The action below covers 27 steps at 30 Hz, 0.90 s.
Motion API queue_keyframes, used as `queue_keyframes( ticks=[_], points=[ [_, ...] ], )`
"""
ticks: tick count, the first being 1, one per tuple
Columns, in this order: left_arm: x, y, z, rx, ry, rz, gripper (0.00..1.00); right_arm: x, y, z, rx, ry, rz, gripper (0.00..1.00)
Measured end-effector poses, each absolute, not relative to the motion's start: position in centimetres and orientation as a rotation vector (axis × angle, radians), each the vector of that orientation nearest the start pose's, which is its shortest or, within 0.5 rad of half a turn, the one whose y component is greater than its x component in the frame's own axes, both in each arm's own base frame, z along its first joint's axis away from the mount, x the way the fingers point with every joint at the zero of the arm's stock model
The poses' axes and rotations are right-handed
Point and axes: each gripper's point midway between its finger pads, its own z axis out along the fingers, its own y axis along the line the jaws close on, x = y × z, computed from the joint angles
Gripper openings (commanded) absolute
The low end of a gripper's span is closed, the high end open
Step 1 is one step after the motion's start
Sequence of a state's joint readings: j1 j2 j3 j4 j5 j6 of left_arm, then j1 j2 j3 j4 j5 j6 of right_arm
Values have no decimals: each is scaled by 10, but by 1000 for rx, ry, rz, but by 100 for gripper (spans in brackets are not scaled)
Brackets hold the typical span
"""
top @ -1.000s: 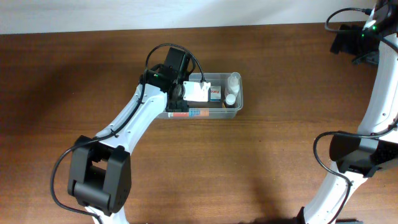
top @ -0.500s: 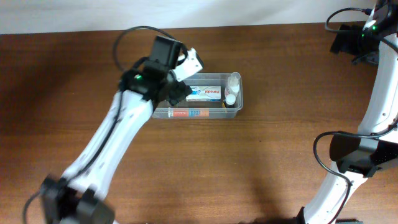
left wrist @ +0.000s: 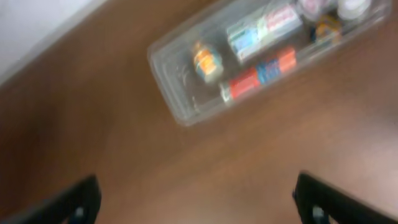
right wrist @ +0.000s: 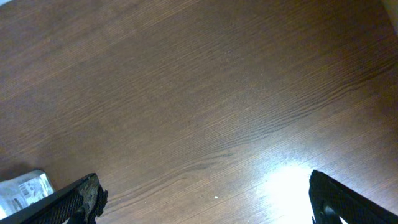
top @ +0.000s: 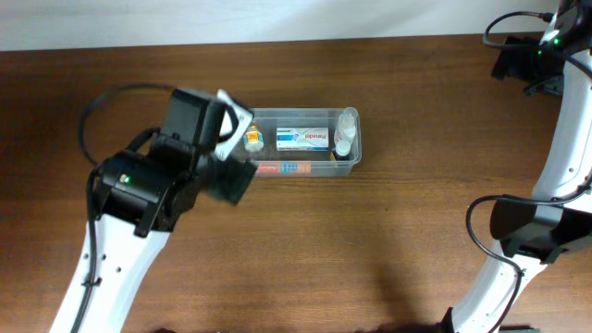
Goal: Pack container
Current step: 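Open left gripper and retract left arm toward the front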
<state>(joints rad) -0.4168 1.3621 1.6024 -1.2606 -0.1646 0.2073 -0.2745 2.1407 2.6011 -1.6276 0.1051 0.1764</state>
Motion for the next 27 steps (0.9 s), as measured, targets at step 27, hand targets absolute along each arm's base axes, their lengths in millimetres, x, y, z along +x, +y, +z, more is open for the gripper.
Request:
queue_keyframes(
  ticks=[27],
  points=[
    [254, -52, 200, 431, 2282, 16, 99, 430, -140, 273, 641, 2663, -172, 98]
  ],
)
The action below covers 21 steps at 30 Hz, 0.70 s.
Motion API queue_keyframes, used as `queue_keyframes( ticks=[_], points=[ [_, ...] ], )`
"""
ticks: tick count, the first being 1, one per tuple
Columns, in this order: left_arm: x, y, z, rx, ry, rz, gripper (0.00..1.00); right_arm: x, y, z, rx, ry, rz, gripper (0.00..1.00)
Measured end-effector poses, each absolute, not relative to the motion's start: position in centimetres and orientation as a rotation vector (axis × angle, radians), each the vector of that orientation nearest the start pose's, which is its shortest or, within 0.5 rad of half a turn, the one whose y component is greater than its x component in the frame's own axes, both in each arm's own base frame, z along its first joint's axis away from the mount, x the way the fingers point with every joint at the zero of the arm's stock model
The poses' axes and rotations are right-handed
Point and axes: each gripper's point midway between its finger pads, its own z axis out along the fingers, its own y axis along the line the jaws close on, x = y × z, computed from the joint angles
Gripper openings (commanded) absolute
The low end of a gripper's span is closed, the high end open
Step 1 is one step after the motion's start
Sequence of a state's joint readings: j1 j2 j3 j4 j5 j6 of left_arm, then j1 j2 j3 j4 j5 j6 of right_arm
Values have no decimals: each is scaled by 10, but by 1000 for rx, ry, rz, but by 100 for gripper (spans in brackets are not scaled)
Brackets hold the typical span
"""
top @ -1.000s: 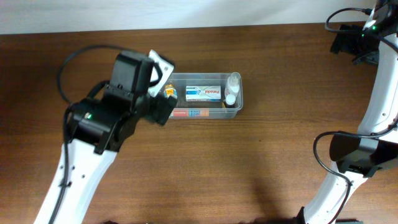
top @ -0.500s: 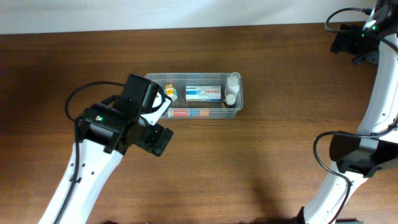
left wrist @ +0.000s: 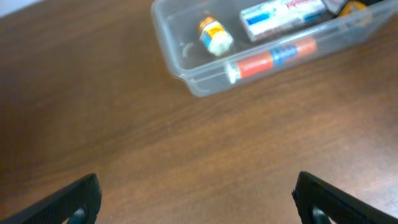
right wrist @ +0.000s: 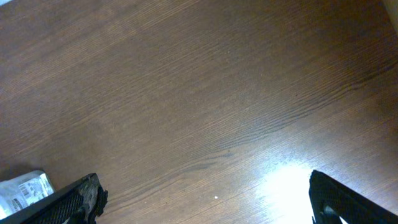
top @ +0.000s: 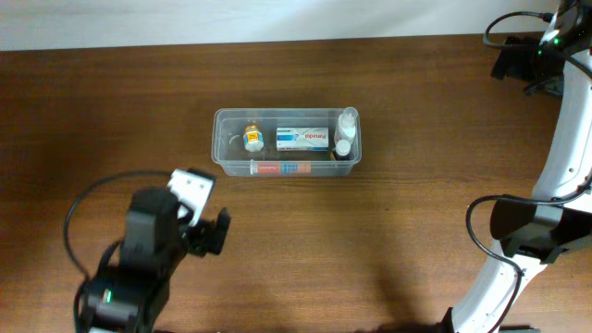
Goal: Pack container
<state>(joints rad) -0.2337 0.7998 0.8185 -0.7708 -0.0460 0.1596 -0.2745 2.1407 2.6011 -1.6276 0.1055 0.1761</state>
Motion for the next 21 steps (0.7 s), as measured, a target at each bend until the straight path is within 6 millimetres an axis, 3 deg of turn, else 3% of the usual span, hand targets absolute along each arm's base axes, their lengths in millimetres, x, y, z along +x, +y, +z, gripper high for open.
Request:
queue_keyframes(
  ticks=[6, 11, 21],
  points=[
    [240, -39, 188, 333, 2088, -25, 100, 430, -140, 273, 639, 2663, -172, 98],
    [243, -40, 173, 318, 1970, -40, 99, 430, -140, 273, 641, 2663, -171, 99],
    [250, -43, 169, 297, 1714, -40, 99, 430, -140, 273, 640, 2663, -172, 98]
  ],
)
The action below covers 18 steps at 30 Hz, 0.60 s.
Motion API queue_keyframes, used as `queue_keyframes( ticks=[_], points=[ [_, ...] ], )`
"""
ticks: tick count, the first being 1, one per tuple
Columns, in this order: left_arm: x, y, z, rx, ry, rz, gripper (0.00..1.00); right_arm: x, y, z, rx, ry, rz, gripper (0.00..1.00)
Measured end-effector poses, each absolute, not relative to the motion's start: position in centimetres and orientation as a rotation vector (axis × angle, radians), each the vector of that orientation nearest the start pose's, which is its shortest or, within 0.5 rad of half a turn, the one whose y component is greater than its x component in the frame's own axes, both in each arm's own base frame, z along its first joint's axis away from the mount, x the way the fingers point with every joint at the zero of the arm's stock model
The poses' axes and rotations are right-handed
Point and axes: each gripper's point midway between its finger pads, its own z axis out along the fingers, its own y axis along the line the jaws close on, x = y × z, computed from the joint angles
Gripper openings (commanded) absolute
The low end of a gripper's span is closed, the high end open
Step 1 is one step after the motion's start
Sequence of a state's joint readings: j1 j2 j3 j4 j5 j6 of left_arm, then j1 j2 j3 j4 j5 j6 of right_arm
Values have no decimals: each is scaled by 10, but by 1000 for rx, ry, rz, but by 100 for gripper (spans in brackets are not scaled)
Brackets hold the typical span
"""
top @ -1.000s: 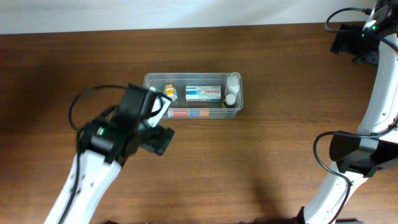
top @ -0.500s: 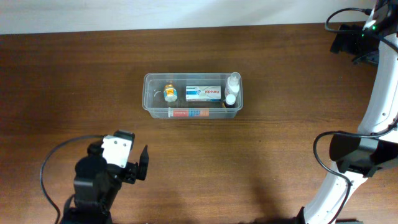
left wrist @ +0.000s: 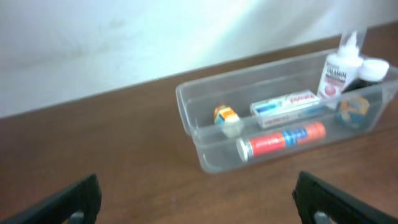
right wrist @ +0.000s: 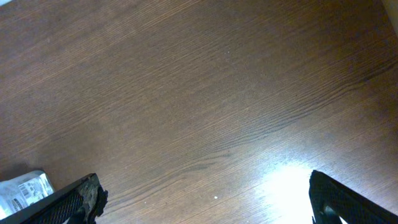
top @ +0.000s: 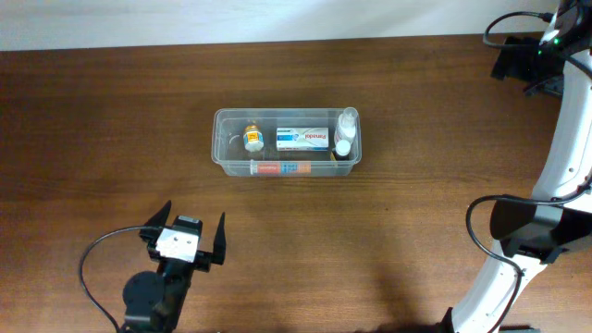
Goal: Pack container
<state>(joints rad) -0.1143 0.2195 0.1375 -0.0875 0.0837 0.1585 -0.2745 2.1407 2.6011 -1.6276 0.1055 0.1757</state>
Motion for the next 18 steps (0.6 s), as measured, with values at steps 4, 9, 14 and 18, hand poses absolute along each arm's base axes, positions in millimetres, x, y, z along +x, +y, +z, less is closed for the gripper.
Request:
queue_keyframes(
  ticks=[4, 9, 14, 18],
  points=[
    [249, -40, 175, 279, 1632, -28, 99, 430, -140, 273, 641, 2663, -172, 98],
    [247, -36, 180, 266, 1583, -18, 99, 430, -140, 273, 641, 2663, -172, 98],
    [246, -31, 184, 246, 1558, 2, 99, 430, -140, 273, 641, 2663, -172, 98],
    [245, -24, 185, 225, 1545, 23, 99, 430, -140, 273, 641, 2663, -172, 98]
  ],
)
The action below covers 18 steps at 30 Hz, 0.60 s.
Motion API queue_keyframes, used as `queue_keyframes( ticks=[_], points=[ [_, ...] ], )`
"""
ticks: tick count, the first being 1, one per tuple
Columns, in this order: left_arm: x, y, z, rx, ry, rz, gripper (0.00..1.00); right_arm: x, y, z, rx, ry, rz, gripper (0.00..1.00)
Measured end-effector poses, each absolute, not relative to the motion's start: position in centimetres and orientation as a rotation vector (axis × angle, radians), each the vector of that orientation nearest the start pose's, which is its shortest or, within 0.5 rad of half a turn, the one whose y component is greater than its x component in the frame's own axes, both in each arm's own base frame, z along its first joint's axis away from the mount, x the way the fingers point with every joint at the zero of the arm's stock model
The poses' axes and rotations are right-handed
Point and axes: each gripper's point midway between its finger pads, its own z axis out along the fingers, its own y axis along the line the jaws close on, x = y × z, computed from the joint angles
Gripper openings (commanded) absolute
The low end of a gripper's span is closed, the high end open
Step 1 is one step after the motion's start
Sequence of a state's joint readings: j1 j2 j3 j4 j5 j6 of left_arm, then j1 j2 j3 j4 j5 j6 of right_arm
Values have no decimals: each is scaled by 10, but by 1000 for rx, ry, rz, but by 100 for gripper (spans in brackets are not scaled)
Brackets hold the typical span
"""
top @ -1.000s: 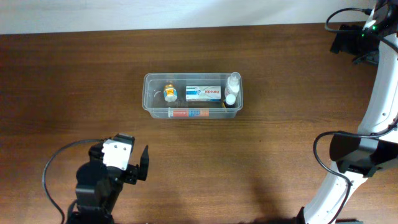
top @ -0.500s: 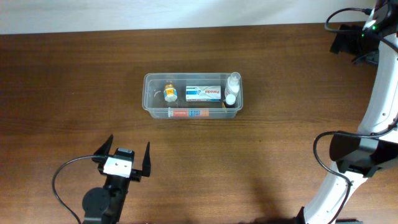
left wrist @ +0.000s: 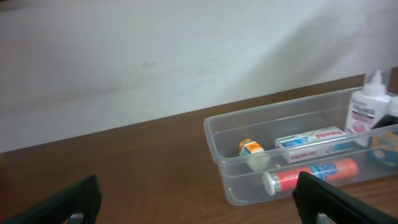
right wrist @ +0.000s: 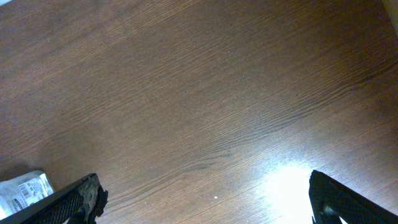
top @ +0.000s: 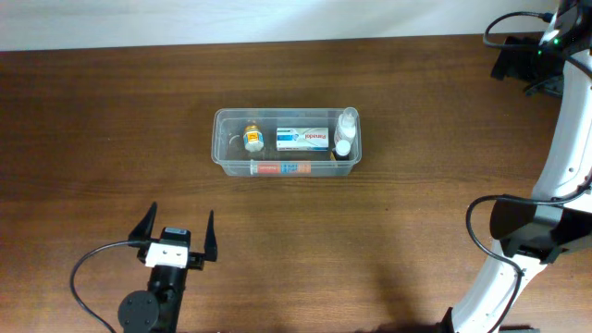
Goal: Pack container
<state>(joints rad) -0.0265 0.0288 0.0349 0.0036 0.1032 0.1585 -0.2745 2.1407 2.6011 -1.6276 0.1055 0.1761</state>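
Observation:
A clear plastic container (top: 222,153) stands on the brown table, also seen in the left wrist view as the container (left wrist: 214,134). Inside lie a small orange-capped vial (top: 252,139), a white and blue box (top: 302,139), a red and blue tube (top: 282,168) and white dropper bottles (top: 345,129). My left gripper (top: 176,236) is low at the table's front left, open and empty, facing the container from a distance. My right gripper (right wrist: 202,196) is open over bare wood at the far right.
A white wall runs behind the table in the left wrist view. A white packet (right wrist: 22,190) shows at the lower left edge of the right wrist view. The right arm's base and cables (top: 523,231) stand at the right side.
My left gripper has drawn a little further left and towards the front edge, and its camera now looks more level at the container. The right arm has not moved.
My left gripper stood open right at the container's left end. Then it was back over the front-left table, and later lower near the front edge. Now it rests there, open and empty. The container's contents and the right arm stayed unchanged.

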Motion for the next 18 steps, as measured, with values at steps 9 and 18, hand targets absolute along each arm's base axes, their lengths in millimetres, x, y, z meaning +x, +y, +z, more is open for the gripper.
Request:
queue_keyframes(
  ticks=[9, 18],
  points=[
    [245, -20, 162, 217, 1621, 29, 99, 430, -140, 273, 640, 2663, -172, 98],
    [245, -20, 161, 217, 1626, 29, 99, 430, -140, 273, 641, 2663, -172, 98]
  ],
)
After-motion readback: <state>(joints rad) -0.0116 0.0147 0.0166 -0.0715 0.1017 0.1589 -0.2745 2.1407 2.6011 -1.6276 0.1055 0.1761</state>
